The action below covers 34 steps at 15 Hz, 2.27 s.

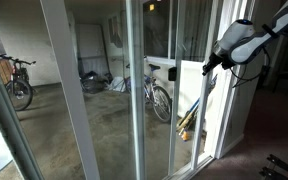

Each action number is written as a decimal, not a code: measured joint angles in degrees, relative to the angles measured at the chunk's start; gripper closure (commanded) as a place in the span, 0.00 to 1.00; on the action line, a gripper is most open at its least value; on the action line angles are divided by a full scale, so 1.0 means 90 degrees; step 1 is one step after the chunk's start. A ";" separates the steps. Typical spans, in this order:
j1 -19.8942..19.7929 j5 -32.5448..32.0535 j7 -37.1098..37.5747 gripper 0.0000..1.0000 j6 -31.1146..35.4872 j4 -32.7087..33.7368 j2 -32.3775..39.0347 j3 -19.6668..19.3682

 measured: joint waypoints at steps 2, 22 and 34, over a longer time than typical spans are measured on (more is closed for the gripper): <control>0.0000 0.0116 -0.0010 0.95 -0.0166 0.0093 0.0030 -0.0022; 0.1406 0.2425 -0.3140 0.95 -0.1957 0.1691 0.0807 -0.2309; 0.0711 0.3295 -0.4627 0.95 -0.2913 0.3052 0.1657 -0.2552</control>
